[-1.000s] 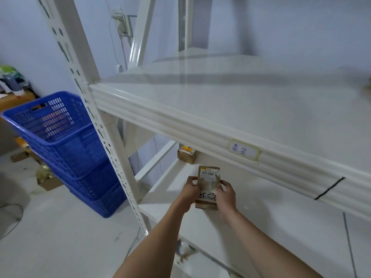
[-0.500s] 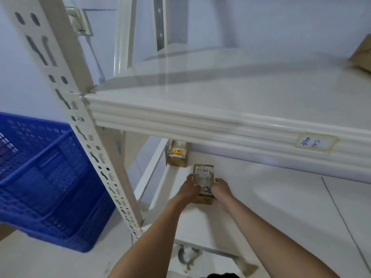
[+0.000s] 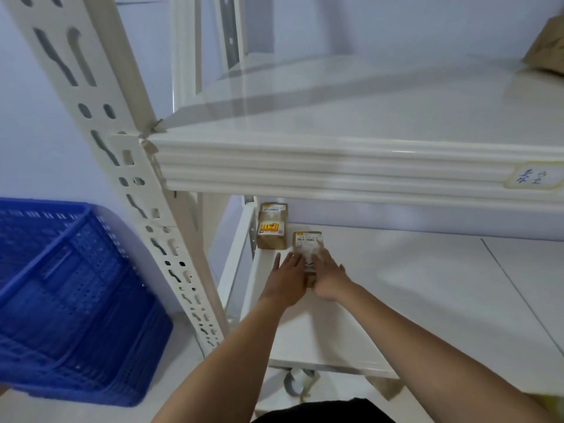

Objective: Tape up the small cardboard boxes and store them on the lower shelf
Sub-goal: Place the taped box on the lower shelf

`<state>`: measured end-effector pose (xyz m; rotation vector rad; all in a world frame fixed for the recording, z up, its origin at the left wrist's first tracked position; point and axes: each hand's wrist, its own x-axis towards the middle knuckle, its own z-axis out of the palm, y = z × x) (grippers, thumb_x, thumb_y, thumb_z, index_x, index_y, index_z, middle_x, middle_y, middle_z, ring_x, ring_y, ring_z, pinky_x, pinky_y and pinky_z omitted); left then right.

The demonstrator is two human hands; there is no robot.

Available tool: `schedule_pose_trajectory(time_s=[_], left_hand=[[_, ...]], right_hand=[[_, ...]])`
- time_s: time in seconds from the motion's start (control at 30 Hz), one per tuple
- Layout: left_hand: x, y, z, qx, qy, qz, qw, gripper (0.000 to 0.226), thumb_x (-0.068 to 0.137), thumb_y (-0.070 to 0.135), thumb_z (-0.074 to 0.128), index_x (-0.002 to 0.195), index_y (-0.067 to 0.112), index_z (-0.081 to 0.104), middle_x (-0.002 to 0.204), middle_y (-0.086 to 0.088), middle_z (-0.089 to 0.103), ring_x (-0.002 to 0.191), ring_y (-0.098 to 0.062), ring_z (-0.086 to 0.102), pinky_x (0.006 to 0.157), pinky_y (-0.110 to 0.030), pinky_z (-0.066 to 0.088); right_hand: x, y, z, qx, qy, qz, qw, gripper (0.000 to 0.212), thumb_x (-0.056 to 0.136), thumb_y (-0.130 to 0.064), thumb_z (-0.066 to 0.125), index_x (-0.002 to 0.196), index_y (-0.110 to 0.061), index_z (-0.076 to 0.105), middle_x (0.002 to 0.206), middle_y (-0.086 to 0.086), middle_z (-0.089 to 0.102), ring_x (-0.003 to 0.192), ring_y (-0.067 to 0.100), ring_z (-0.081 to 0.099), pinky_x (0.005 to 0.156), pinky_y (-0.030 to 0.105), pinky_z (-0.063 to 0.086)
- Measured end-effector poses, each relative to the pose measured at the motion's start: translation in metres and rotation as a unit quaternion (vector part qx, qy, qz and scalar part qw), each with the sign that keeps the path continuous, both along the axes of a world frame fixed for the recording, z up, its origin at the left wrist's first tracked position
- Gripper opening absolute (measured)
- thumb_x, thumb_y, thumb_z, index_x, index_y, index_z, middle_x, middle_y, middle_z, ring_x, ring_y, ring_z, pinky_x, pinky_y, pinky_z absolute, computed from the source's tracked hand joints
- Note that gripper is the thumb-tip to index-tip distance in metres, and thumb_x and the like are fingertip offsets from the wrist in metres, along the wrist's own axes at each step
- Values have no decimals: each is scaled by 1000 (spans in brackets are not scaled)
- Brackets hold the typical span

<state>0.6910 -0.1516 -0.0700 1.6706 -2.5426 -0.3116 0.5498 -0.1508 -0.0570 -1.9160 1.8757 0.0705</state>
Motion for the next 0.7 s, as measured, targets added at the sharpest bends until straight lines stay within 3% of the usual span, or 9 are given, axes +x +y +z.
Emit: schedule_pose_trajectory(time_s=[0.07,0.13,0.23,0.37,0.47,0.57,0.7], left_hand=[[1,-11,3,-1,-23,10,1000,62,104,22,38,161,13,15,168,-3,13,156,-18,3,124,-52,-5],[-1,-23,6,10,-43,16,999,63,105,25,36,161,14,11,169,-2,9,156,-19,-2,122,-56,-7],[-5,-39,7,34,-68,37,996,66,105,25,35,161,13,4,170,-5,0,156,-23,-9,120,-59,-10],[-9,-57,10,37,-72,75,994,71,101,21,43,161,10,6,167,-8,4,155,-29,-7,122,-60,-7],[-10,-68,11,23,-46,83,995,69,97,16,50,158,11,17,162,-7,17,154,-29,2,123,-60,-2],[-7,-78,8,16,-36,84,996,66,99,13,46,157,14,16,165,-5,17,155,-27,2,121,-63,-6],[-8,-88,8,20,-24,101,994,59,101,15,41,156,13,18,166,-5,16,156,-28,1,120,-65,-5]], right_hand=[[2,-13,2,23,20,-20,999,86,95,-25,55,162,-28,1,167,9,-20,156,27,9,124,52,9],[6,-27,4,28,25,-23,999,85,96,-25,53,162,-28,0,168,9,-18,154,30,19,124,53,14],[9,-47,8,18,-3,-1,1000,80,98,-28,52,163,-20,5,168,13,-6,147,35,33,120,49,29],[13,-67,6,-21,-39,18,999,78,97,-23,57,161,-13,13,167,14,-9,144,36,39,113,42,39],[16,-81,0,-35,-23,31,999,79,99,-18,54,161,-11,6,168,12,-12,154,31,19,115,42,38],[16,-96,-1,-23,5,37,999,81,99,-14,50,162,-13,-1,169,7,-12,157,26,-7,118,42,34],[18,-109,-1,-9,1,1,1000,87,98,-20,54,162,-17,-5,168,10,-15,155,30,14,115,43,36]])
